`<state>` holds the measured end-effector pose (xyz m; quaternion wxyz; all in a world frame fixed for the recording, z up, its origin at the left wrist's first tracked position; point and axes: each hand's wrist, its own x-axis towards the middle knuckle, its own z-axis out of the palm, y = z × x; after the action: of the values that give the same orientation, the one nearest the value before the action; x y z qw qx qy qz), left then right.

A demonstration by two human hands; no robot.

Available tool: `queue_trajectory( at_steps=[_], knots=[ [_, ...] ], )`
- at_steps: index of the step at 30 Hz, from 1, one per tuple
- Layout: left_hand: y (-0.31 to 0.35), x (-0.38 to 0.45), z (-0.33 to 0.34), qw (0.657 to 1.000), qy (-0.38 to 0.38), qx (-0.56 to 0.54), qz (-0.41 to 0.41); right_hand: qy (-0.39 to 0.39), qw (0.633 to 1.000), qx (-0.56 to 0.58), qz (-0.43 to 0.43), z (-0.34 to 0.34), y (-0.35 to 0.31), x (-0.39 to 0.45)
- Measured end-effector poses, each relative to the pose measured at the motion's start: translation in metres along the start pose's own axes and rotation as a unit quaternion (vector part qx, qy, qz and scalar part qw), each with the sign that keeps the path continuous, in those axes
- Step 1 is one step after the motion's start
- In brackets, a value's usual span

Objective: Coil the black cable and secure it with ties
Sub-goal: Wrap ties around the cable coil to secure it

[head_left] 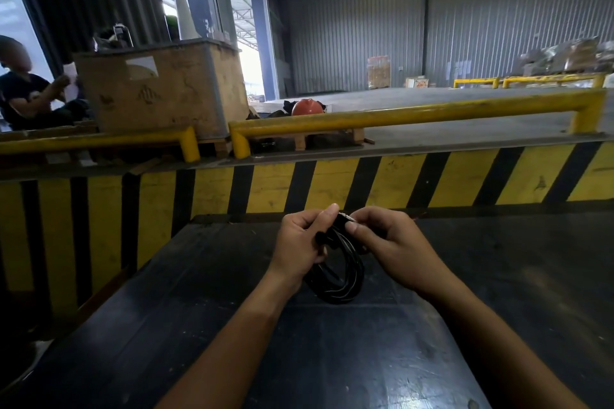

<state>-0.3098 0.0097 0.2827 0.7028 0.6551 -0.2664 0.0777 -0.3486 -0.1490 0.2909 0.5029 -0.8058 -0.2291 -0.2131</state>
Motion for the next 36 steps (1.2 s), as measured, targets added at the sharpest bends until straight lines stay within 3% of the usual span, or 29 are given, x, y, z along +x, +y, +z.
queue_trajectory(
  at_steps=[6, 11, 14, 21, 30, 33, 36],
  knots=[
    [-0.002, -0.001, 0.003, 0.999, 0.030, -0.004, -0.018, 0.034, 0.999, -0.036, 0.018, 0.001, 0.002, -0.002],
    [-0.005, 0.000, 0.003, 0.995, 0.082, 0.040, -0.030, 0.036, 0.979, -0.187, -0.078, 0.012, -0.007, -0.008],
    [-0.007, -0.001, 0.004, 0.995, 0.087, 0.055, -0.013, 0.051, 0.969, -0.224, -0.093, 0.023, -0.004, -0.009],
    [-0.013, -0.005, 0.002, 0.990, 0.109, 0.080, 0.035, 0.118, 0.984, -0.129, -0.046, 0.028, 0.006, -0.006],
    [-0.017, -0.009, 0.001, 0.988, 0.027, 0.104, 0.112, 0.092, 0.996, 0.014, 0.002, 0.016, 0.009, -0.005],
    [-0.018, -0.009, 0.002, 0.991, 0.023, 0.102, 0.078, 0.115, 0.993, 0.011, -0.022, 0.016, 0.011, -0.007],
    [-0.022, -0.010, 0.004, 0.997, 0.034, 0.065, -0.036, 0.136, 0.980, -0.108, -0.095, 0.019, 0.013, -0.013]
  ],
)
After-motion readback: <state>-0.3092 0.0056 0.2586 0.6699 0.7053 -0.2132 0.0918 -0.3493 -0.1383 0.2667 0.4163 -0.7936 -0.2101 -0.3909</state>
